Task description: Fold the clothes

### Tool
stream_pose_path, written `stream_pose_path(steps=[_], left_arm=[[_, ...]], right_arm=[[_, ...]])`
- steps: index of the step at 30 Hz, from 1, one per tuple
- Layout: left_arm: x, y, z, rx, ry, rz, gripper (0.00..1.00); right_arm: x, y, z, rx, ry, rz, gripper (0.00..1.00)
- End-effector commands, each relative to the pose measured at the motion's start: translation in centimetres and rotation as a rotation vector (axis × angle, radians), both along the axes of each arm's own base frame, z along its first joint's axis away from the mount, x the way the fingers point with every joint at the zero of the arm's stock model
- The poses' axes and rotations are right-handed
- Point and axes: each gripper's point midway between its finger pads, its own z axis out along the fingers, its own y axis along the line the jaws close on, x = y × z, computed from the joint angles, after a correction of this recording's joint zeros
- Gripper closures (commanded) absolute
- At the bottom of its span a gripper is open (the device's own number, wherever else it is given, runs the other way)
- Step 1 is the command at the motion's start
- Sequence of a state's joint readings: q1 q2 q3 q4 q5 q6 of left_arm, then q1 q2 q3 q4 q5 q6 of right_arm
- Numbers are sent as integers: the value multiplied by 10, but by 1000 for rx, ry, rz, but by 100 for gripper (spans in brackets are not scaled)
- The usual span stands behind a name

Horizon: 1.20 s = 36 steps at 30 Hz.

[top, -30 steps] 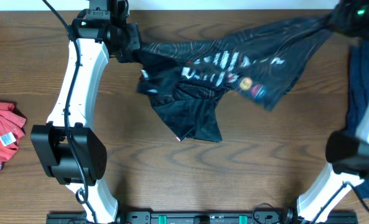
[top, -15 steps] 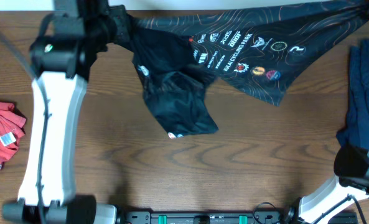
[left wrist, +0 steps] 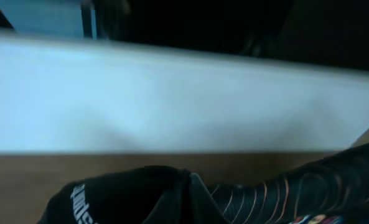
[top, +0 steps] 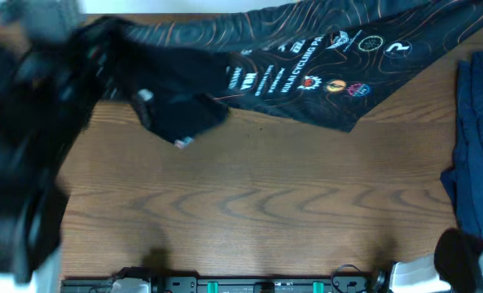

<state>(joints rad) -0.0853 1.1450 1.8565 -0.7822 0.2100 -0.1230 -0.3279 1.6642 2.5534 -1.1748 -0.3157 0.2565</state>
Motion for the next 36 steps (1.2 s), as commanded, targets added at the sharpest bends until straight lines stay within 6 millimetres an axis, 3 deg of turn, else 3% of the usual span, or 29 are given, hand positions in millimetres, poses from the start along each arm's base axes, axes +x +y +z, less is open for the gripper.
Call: stream_pose_path(steps=[1,4,6,11,17,24,27,29,32,36], left_arm=[[-45,9,31,14,-124,25,94],[-75,12,46,12,-192,27,94],[-84,13,50,10,-212,34,94],[-70,13,43,12,-178,34,94],[-16,8,13,23,-50,32,94],[85,0,-58,36,166,30,94],[124,-4,-76,19,185,27,94],[140,-4,-73,-6,161,35,94],[147,0,-49,-52,83,50,95],[139,9,-3,-68,-35,68,94]], right_arm=[[-34,7,28,-9,-75,-16,99],[-51,13,35,-11,-90,-16,99],[-56,15,32,-5,-76,-16,99],[-49,13,5,38,25,-15,99],[-21,3,-45,98,200,-17,99],[42,-3,-116,206,379,63,99],[71,3,-135,284,392,139,99],[87,7,-135,319,362,184,99],[103,7,-119,338,274,214,99],[108,8,-70,331,103,263,99]])
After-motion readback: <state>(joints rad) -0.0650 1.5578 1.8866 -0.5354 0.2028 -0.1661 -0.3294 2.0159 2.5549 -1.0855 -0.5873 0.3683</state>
